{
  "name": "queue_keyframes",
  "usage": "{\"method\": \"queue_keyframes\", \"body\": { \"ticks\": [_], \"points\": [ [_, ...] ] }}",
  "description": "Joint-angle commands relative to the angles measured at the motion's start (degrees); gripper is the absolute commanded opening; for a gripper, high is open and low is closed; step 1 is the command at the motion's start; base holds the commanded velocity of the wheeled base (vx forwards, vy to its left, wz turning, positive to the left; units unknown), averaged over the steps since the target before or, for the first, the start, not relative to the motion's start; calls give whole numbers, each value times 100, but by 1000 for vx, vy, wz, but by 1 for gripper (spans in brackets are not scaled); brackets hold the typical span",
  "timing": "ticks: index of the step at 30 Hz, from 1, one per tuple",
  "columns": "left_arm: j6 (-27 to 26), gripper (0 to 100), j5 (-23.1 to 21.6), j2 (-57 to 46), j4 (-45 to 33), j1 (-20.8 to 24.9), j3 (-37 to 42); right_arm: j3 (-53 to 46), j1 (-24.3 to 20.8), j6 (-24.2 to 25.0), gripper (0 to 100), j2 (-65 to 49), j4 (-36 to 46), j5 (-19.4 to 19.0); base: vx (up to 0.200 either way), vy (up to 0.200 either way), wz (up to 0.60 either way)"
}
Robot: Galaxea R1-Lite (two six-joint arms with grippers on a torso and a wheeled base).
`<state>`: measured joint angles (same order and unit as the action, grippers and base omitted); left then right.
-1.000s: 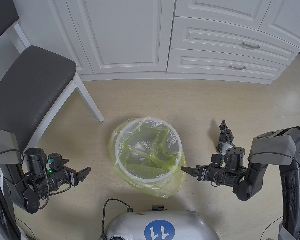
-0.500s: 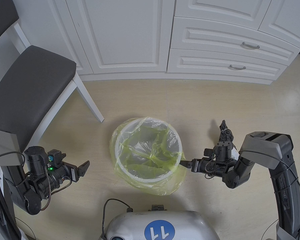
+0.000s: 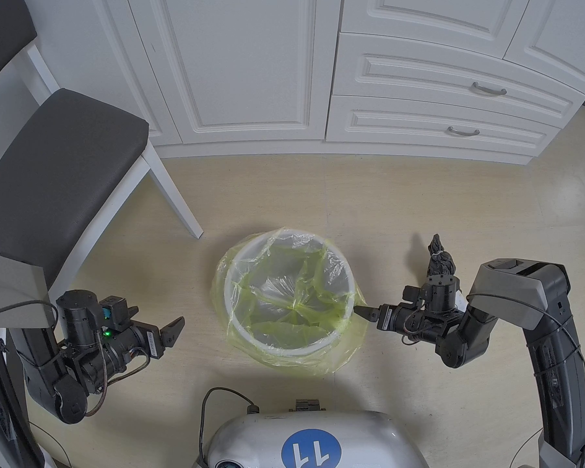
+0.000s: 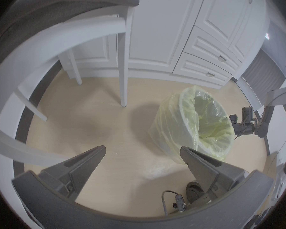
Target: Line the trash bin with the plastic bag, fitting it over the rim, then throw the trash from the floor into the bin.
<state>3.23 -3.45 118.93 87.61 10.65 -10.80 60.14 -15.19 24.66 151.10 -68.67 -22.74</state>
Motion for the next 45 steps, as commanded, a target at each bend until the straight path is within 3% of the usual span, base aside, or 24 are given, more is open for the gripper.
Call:
{"method": "queue_keyframes", "body": {
  "ticks": [1,7,11,21,30,39,45],
  "points": [
    [362,100,187,772,1,174,-98,-503,-19,162,100,-2,-454,6,0,0,0],
    [538,100,336,1466,10,244,-493,-600,-46,250,100,-2,-577,59,0,0,0],
    [1259,100,345,1361,19,297,-590,-617,-46,355,100,-11,-586,67,0,0,0],
    [2279,100,327,1159,19,385,-1179,-591,-63,496,100,-19,-577,366,0,0,0],
    [2402,100,319,1800,19,552,-1741,-591,-63,496,100,-19,-569,358,0,0,0],
    [2358,100,310,2890,10,376,-3385,-582,-63,496,100,-19,-551,358,0,0,0],
    [2208,100,-200,3435,-69,227,-4290,-582,-63,487,100,-19,-525,340,0,0,0]
  ]
}}
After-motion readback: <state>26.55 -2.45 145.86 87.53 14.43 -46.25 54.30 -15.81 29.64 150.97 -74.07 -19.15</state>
